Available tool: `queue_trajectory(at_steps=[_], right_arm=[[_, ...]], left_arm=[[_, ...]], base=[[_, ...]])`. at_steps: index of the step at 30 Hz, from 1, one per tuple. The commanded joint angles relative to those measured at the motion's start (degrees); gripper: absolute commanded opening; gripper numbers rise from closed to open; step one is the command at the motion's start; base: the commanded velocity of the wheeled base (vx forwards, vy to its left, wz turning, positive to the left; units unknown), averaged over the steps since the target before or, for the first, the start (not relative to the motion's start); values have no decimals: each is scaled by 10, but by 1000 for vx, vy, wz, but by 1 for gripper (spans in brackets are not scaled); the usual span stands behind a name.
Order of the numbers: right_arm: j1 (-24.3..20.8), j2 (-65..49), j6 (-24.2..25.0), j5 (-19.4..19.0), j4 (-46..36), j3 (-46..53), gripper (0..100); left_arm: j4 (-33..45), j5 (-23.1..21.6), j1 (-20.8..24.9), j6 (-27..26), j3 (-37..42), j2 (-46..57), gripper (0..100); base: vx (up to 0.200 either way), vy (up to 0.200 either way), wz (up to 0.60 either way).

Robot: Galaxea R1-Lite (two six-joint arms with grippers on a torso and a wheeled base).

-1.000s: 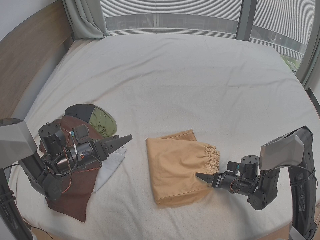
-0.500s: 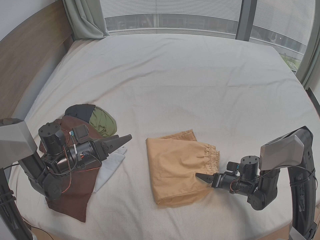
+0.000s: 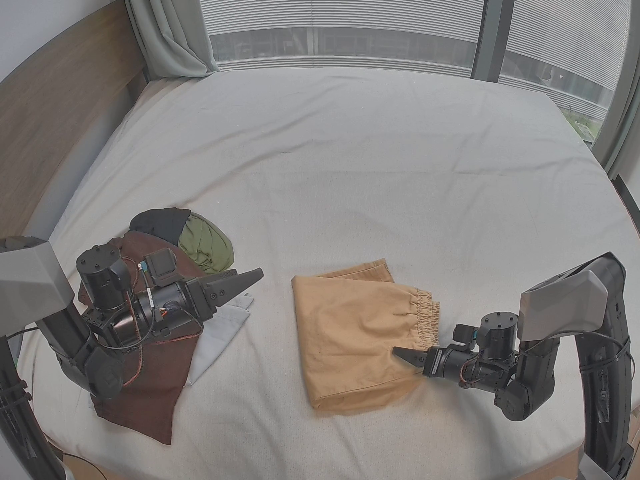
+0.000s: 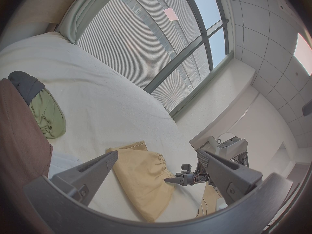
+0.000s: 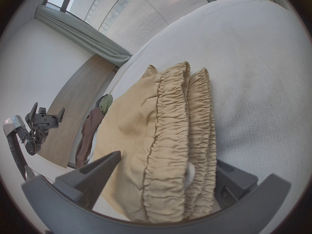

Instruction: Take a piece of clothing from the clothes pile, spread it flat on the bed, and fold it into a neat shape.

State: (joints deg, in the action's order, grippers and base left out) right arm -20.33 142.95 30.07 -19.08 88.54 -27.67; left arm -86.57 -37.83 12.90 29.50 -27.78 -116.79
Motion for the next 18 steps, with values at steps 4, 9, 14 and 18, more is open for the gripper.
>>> queue_trajectory(at_steps=[4, 9, 14, 18], right_arm=[[0, 1, 0, -1, 1, -1, 0], [-1, 1, 0, -1, 1, -1, 0], [-1, 0, 0, -1, 1, 0, 0], [-1, -2, 0, -1, 1, 0, 0]], left_arm=[[0, 0, 0, 0, 1, 0, 100], [0, 0, 0, 0, 2, -1, 100], [0, 0, 0, 0, 2, -1, 100], [0, 0, 0, -1, 2, -1, 100]], base=[[0, 0, 0], [0, 0, 0], [0, 0, 0], [0, 0, 0]])
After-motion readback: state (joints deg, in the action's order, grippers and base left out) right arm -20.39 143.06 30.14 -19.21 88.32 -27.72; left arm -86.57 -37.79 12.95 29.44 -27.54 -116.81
